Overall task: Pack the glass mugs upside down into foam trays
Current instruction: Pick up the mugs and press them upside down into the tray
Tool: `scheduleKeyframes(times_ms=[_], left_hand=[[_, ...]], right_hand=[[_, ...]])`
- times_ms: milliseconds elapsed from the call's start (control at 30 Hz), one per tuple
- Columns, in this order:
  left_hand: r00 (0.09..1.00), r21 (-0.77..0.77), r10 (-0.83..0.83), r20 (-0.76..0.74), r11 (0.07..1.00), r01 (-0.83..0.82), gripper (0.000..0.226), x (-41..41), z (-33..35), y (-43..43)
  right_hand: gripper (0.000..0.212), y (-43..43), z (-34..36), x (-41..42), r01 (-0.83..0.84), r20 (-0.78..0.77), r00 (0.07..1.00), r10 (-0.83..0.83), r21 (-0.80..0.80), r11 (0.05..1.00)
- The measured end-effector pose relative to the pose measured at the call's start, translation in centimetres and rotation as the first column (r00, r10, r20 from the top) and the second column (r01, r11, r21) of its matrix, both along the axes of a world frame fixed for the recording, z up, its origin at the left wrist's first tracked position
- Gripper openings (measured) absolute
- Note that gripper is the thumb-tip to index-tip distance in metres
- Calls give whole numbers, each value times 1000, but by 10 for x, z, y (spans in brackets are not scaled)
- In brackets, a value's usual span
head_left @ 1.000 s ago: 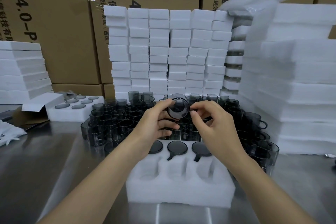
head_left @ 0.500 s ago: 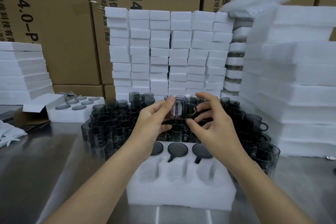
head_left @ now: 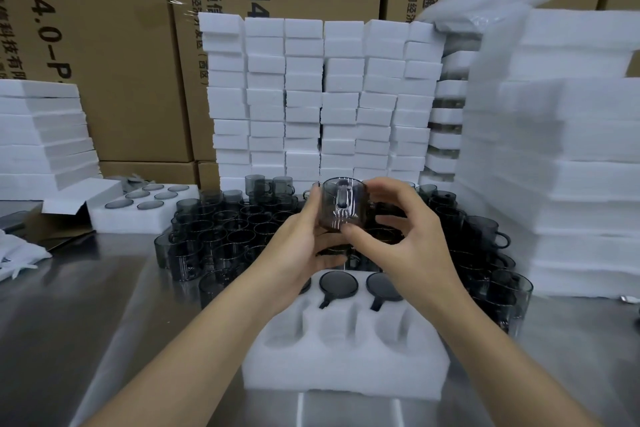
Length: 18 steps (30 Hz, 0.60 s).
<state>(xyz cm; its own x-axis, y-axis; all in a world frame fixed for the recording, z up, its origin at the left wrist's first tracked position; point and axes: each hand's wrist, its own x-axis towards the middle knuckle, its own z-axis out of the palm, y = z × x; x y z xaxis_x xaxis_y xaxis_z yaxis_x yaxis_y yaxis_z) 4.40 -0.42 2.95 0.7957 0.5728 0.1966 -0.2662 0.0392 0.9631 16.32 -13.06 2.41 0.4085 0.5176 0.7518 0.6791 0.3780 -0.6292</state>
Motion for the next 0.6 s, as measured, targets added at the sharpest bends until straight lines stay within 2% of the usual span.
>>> scheduleKeyframes(times_ms=[100,167,233,333,400,533,600], left_hand=[[996,16,81,-45,997,-81,53,3,-5,0],[999,-65,36,-15,997,-37,60,3,-4,2],[1000,-82,-27,7,996,28,64,1,-2,3],[997,-11,-71,22,997,71,41,1,-3,1],[996,-30,-79,28,996,80,37,2,-3,-2],[974,-176,-182,131,963,204,61,-2,3,-3],[960,-206,-220,176,945,254,66,-4,4,-3]], right_hand=[[53,-1,0,1,44,64,997,-45,10,999],[55,0,-1,3,64,113,992,-63,-3,998],[57,1,-2,5,81,169,982,-78,-12,997],[64,3,-4,7,98,227,969,-94,-3,995],[67,5,-5,10,106,226,969,-101,-13,994],[65,6,-6,14,88,155,984,-84,-19,996],[63,5,-5,13,86,169,982,-85,2,996]])
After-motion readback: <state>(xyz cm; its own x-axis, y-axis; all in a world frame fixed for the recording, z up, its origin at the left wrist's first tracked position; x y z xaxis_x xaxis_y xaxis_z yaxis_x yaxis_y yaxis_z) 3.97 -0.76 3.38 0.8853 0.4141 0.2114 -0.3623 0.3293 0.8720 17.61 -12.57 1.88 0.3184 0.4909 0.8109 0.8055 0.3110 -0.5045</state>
